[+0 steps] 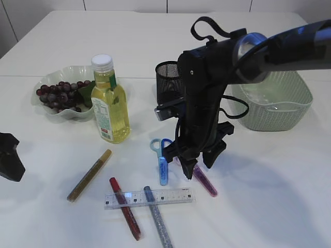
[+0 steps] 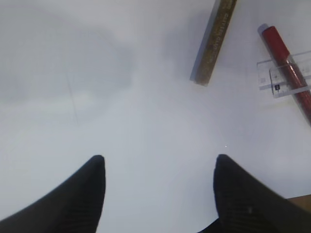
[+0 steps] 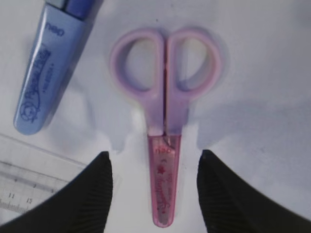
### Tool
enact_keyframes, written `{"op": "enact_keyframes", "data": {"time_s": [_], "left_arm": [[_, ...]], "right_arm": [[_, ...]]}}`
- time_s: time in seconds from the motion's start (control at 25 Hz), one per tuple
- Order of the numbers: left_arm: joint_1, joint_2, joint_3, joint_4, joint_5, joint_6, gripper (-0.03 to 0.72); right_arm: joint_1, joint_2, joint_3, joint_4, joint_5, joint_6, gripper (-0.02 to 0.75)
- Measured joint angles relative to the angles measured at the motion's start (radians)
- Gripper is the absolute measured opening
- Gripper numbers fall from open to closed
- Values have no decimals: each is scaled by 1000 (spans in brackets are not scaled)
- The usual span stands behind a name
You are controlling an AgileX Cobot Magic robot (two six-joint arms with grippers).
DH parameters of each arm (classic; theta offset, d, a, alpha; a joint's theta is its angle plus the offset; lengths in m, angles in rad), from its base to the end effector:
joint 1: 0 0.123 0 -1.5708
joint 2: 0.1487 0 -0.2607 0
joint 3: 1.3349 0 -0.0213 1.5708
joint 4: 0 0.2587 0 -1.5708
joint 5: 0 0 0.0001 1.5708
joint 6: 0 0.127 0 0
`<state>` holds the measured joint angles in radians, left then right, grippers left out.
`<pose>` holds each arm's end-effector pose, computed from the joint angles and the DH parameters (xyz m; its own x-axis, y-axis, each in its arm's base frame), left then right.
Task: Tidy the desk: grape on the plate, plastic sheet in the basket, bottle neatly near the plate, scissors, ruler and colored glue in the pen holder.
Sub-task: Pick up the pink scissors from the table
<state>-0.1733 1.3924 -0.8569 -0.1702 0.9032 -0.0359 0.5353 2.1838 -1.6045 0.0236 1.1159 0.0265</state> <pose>0.2559 -0.0620 0.1680 -0.9786 0.0290 -0.2039 0.0625 0.9851 -0.1601 0.3540 0.2131 0.0813 -0.8777 -0.4777 0.0378 -0.4773 0.8785 0.0198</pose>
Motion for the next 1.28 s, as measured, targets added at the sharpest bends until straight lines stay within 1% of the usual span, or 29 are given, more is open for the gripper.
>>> {"op": "enact_keyframes", "data": {"time_s": [0.48, 1.28], "left_arm": [[0, 0, 0, -2, 0, 0, 505], [0, 0, 0, -2, 0, 0, 505]], "right_arm": [[0, 17, 0, -2, -51, -2, 438], [0, 46, -2, -12, -72, -2, 432]]}}
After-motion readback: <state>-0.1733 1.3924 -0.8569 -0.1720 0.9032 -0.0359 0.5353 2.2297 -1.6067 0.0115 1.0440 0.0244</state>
